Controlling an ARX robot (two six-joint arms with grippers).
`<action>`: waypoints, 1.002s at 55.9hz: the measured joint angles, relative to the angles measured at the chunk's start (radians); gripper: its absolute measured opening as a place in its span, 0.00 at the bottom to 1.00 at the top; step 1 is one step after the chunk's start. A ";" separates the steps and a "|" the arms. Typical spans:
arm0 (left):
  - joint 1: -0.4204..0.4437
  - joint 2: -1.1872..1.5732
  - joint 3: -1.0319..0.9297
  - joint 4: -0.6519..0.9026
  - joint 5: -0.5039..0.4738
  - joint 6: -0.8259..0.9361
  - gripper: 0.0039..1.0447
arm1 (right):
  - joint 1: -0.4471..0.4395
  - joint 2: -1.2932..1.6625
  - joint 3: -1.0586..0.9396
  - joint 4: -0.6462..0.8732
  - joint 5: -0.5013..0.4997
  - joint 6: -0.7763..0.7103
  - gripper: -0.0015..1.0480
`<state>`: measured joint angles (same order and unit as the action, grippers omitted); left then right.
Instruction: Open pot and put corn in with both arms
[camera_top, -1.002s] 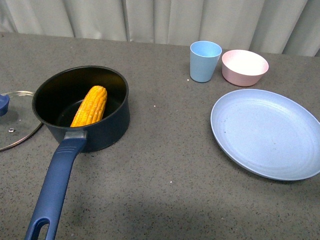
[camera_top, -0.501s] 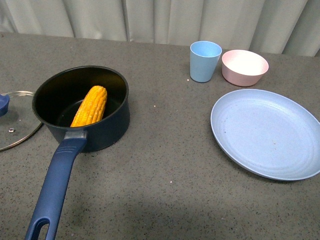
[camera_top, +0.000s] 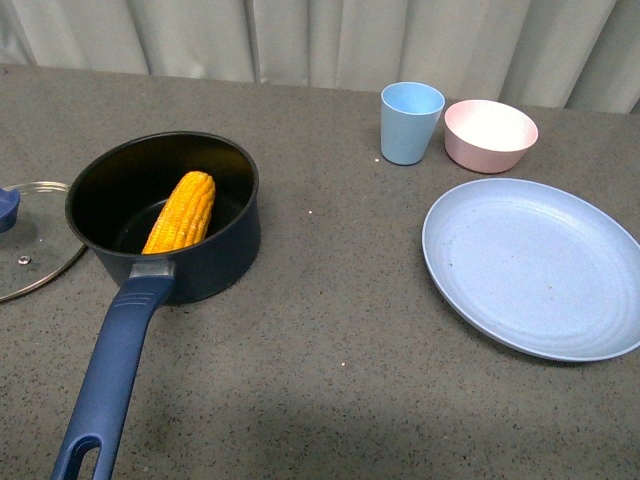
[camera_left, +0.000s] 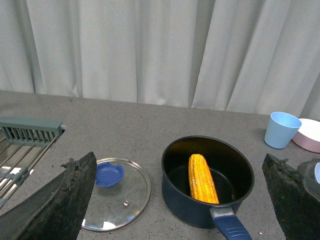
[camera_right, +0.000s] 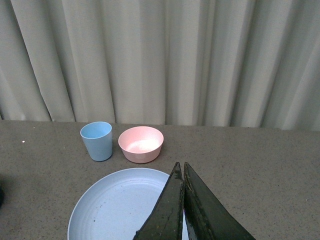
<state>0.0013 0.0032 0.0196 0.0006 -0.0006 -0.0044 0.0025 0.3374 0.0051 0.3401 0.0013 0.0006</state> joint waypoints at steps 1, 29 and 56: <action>0.000 0.000 0.000 0.000 0.000 0.000 0.94 | 0.000 -0.008 0.000 -0.008 0.000 0.000 0.01; 0.000 0.000 0.000 0.000 0.000 0.000 0.94 | 0.000 -0.275 0.001 -0.310 -0.003 0.000 0.01; 0.000 0.000 0.000 0.000 0.000 0.000 0.94 | 0.000 -0.333 0.001 -0.338 -0.003 -0.001 0.40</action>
<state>0.0013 0.0032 0.0196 0.0006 -0.0006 -0.0044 0.0025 0.0044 0.0059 0.0017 -0.0013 -0.0006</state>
